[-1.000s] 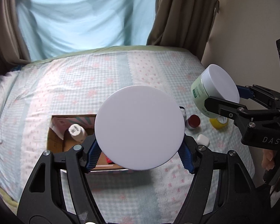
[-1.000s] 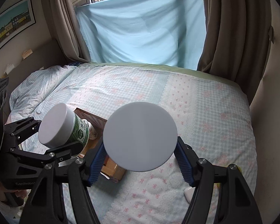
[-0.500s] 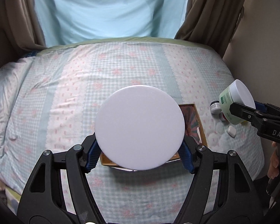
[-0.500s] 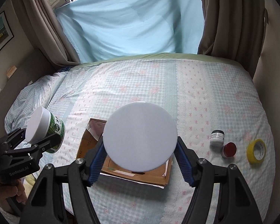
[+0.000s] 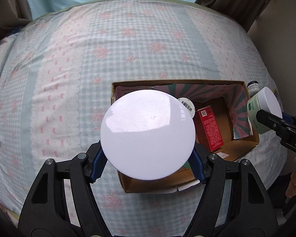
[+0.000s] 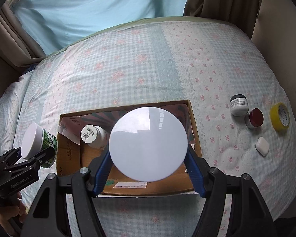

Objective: Organize rigid objects
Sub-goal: 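Lower both jars into the cardboard box and open both grippers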

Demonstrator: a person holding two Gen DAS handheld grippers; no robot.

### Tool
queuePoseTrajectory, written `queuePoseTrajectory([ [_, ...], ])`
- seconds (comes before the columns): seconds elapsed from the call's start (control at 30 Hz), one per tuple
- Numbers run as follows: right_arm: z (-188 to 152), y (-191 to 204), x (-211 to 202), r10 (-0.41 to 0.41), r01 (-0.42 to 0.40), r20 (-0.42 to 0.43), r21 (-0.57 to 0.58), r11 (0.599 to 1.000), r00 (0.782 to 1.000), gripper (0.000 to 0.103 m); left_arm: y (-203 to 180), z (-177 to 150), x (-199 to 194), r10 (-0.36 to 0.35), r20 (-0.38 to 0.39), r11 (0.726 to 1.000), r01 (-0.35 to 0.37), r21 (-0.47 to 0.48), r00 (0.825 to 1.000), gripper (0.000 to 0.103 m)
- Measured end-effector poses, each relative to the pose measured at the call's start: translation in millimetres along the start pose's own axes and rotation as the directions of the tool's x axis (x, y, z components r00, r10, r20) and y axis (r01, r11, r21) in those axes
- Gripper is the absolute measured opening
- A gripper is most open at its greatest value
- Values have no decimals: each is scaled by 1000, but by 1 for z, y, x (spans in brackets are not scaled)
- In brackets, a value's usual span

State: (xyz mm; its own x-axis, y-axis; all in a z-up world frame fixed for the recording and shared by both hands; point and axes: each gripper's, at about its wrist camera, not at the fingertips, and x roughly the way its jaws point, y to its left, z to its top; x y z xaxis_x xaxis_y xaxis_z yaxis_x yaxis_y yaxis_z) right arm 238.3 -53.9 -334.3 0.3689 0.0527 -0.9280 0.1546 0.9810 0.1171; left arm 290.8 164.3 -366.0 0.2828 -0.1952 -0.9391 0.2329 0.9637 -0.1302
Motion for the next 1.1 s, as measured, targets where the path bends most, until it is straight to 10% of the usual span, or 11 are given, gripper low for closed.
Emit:
queuePoseTrajectory([
  [0.87,1,5,86,-201,187,-127,-114,976,971,66,-30,-21,82,28,-162,974,10,228,986,69],
  [0.93,3,4,90,-235,220,-114,-131,967,965,67,-32,-20,76,13,-151,973,22,230,988,99],
  [1.0,4,3,87,-259,248,-66,-139,959,964,103,-31,-18,66,-30,-126,977,56,208,992,103],
  [1.1,5,1,78,-235,227,-39,-144,963,971,103,-28,-19,62,-38,-123,981,60,182,992,103],
])
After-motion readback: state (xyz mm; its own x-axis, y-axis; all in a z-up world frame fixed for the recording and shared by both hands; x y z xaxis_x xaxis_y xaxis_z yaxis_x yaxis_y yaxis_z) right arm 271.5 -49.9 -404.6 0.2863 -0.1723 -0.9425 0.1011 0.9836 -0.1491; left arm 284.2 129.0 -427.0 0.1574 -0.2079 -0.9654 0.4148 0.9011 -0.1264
